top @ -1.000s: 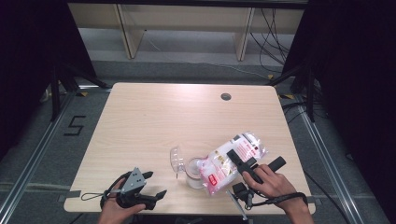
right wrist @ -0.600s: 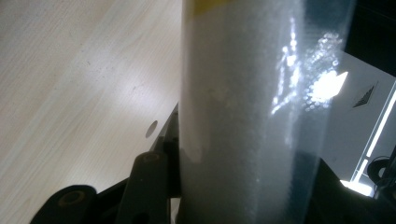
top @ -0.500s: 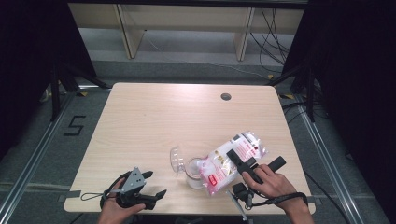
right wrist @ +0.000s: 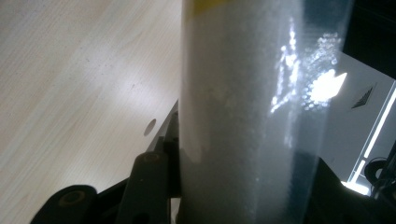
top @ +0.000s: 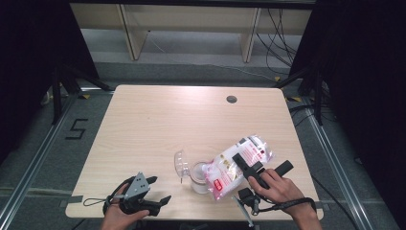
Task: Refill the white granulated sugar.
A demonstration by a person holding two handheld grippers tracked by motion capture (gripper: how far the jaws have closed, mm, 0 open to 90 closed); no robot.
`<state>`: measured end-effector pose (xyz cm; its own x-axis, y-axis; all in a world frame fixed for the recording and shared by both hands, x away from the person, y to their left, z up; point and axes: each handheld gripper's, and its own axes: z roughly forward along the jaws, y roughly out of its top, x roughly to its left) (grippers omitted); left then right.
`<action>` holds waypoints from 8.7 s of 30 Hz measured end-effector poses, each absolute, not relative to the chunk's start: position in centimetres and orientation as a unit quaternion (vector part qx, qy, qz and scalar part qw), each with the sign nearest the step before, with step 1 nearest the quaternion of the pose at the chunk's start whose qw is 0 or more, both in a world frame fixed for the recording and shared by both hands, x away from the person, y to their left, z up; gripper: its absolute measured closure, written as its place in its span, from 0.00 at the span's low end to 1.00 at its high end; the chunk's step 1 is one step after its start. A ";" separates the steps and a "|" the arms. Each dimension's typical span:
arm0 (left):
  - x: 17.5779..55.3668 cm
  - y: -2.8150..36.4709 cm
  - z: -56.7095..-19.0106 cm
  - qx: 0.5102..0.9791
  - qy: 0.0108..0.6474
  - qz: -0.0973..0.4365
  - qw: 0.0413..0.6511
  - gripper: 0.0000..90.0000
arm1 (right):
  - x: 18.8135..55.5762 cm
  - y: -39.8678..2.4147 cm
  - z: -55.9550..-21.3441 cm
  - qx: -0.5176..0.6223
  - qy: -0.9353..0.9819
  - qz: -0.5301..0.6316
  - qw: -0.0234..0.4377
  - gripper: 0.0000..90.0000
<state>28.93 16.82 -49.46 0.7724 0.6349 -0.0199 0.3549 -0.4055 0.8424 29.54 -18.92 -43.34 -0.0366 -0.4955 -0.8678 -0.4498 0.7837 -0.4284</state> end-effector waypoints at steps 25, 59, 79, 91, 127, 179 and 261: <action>28.9 16.8 -49.5 0.824 0.304 0.155 0.453 0.21 | 29.5 -18.9 -43.5 -0.326 0.721 -0.014 0.611 0.72; 28.9 16.8 -49.5 0.824 0.301 0.152 0.455 0.21 | 29.4 -18.8 -43.4 -0.329 0.720 -0.013 0.611 0.73; 28.9 16.8 -49.4 0.823 0.301 0.155 0.456 0.21 | 29.4 -18.9 -43.4 -0.328 0.721 -0.014 0.610 0.73; 28.9 16.8 -49.4 0.823 0.302 0.154 0.457 0.21 | 29.4 -19.0 -43.3 -0.326 0.722 -0.016 0.610 0.73; 28.8 16.7 -49.5 0.818 0.314 0.147 0.459 0.21 | 29.2 -19.0 -42.9 -0.328 0.718 -0.022 0.613 0.74; 28.9 16.8 -49.5 0.823 0.302 0.154 0.456 0.21 | 29.1 -19.1 -42.7 -0.329 0.718 -0.025 0.614 0.75; 28.9 16.8 -49.4 0.823 0.301 0.155 0.457 0.21 | 29.4 -19.3 -43.0 -0.321 0.728 -0.010 0.606 0.79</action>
<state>28.90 16.81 -49.42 0.7710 0.6366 -0.0198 0.3537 -0.4021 0.8445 29.38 -19.28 -42.99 -0.0597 -0.4800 -0.8752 -0.4556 0.7932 -0.4040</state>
